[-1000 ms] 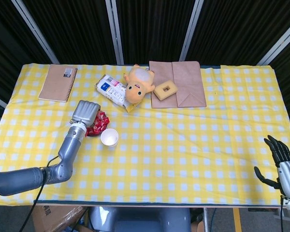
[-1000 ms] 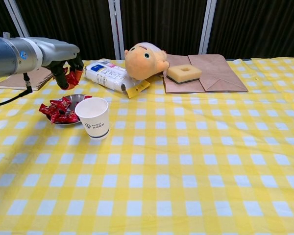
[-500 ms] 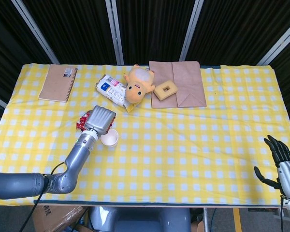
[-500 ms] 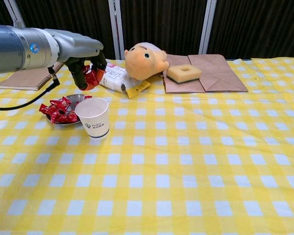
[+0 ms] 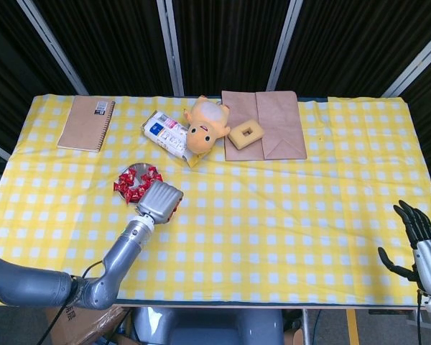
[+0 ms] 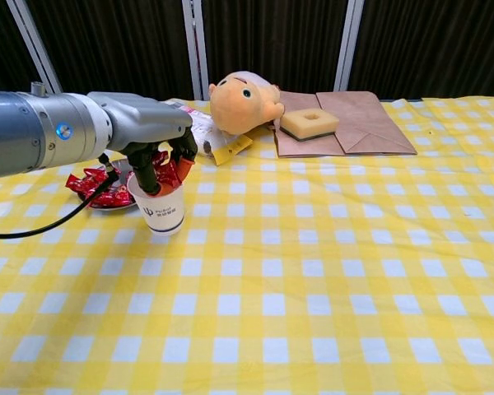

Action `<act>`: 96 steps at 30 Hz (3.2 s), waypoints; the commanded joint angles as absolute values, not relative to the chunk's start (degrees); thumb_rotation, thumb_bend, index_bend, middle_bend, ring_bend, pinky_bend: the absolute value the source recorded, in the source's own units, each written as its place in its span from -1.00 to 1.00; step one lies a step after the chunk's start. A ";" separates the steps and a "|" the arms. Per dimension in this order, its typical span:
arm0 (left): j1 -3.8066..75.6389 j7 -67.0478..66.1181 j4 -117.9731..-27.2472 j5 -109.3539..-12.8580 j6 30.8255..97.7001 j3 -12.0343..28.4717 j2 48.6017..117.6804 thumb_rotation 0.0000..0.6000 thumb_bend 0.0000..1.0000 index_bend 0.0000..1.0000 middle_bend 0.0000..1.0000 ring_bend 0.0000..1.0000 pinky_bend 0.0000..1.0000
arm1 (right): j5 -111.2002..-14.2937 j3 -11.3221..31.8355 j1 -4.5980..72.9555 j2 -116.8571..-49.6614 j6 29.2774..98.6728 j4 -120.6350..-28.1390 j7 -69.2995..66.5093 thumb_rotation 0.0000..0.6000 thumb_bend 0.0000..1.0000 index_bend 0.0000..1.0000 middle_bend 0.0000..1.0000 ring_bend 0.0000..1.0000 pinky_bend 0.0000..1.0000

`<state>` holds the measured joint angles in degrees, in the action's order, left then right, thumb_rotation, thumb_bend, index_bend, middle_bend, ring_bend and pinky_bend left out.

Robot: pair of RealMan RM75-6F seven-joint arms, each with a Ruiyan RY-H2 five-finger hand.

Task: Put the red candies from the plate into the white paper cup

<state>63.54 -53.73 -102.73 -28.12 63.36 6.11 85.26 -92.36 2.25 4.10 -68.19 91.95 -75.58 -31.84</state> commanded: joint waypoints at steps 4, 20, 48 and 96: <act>63.46 -53.53 -102.65 -28.15 63.87 5.95 85.22 1.00 -0.16 0.06 0.01 0.81 0.84 | -92.33 2.35 4.05 -68.19 92.17 -75.55 -32.07 1.00 -0.15 -1.00 -1.00 -1.00 -1.00; 63.23 -52.06 -102.65 -28.89 63.25 5.74 84.01 1.00 -0.26 0.01 -0.03 0.81 0.84 | -92.44 2.42 4.01 -68.28 92.49 -75.56 -32.13 1.00 -0.15 -1.00 -1.00 -1.00 -1.00; 62.79 -49.78 -103.61 -30.52 64.25 6.51 82.89 1.00 -0.36 -0.17 -0.27 0.81 0.84 | -92.50 2.57 3.90 -68.44 93.01 -75.27 -32.46 1.00 -0.15 -1.00 -1.00 -1.00 -1.00; 58.89 -50.12 -80.46 -20.72 55.34 3.54 85.98 1.00 -0.66 -0.40 -0.45 0.77 0.84 | -92.41 2.53 4.17 -68.28 92.44 -75.56 -33.46 1.00 -0.15 -1.00 -1.00 -1.00 -1.00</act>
